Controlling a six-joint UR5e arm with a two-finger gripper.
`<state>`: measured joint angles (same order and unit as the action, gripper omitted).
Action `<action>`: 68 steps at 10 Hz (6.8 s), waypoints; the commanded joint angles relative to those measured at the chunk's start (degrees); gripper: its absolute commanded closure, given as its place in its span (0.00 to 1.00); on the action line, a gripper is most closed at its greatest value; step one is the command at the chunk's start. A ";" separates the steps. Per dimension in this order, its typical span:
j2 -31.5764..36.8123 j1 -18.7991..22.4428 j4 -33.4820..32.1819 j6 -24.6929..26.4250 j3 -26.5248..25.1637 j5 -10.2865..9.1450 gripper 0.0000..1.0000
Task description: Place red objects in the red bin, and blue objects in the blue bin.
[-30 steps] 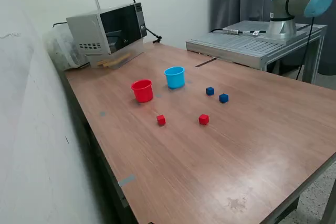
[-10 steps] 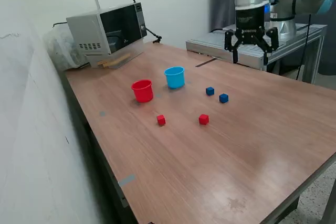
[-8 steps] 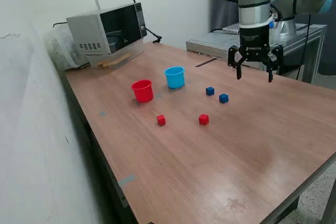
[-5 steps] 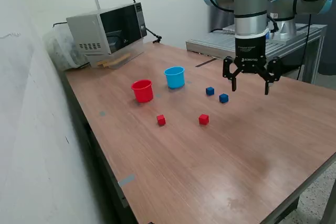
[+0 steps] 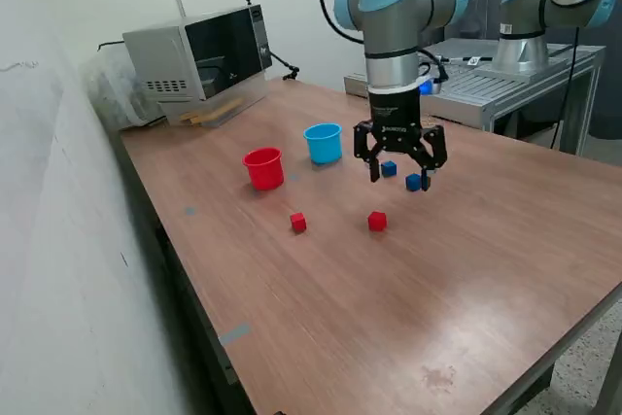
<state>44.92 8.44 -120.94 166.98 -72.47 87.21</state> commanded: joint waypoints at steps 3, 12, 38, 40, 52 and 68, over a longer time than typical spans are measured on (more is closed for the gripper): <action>-5.10 -1.85 -0.26 -1.75 1.10 -0.11 0.00; -8.09 -2.90 -2.02 -6.14 3.74 0.33 0.00; 15.55 -26.99 -0.79 -5.79 -18.40 9.91 1.00; 15.72 -27.60 -0.97 -5.79 -20.69 6.33 1.00; 4.93 -25.93 -1.32 -5.35 -3.32 5.78 1.00; -4.84 -22.68 -1.23 -5.26 8.83 11.39 0.00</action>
<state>40.24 -14.16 -122.10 161.67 -63.81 95.42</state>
